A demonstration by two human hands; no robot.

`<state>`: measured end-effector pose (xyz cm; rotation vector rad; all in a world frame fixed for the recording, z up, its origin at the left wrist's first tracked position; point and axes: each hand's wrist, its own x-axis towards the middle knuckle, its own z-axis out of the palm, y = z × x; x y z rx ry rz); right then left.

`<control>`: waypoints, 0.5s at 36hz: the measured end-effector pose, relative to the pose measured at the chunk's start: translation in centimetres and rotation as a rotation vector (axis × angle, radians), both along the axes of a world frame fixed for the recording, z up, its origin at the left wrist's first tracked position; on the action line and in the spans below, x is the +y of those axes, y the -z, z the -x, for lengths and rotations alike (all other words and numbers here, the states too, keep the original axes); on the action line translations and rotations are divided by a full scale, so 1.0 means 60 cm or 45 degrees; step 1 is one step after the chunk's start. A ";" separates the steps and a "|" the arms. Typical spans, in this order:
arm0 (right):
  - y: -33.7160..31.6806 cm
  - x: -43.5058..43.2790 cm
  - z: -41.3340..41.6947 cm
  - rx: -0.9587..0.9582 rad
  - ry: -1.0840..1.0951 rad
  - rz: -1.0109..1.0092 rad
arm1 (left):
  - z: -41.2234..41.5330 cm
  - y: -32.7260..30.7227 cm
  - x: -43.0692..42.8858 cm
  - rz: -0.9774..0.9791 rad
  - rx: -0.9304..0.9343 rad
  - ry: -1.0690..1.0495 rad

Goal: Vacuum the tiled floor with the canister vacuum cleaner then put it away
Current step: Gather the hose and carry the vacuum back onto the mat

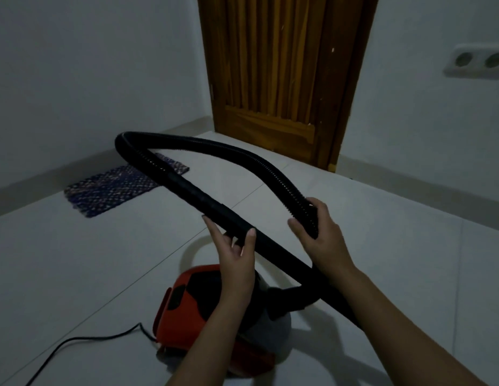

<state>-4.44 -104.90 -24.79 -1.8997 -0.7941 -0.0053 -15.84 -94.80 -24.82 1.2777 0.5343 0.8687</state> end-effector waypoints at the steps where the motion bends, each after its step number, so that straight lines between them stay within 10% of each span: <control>1: -0.003 -0.003 0.007 -0.031 -0.009 0.096 | 0.000 -0.001 0.000 0.006 0.007 0.011; 8: -0.001 0.006 0.022 -0.382 0.058 0.650 | -0.011 -0.009 0.005 0.033 0.052 0.075; 18: 0.032 0.055 0.039 -0.495 0.357 0.512 | -0.029 -0.030 0.060 -0.039 -0.005 0.042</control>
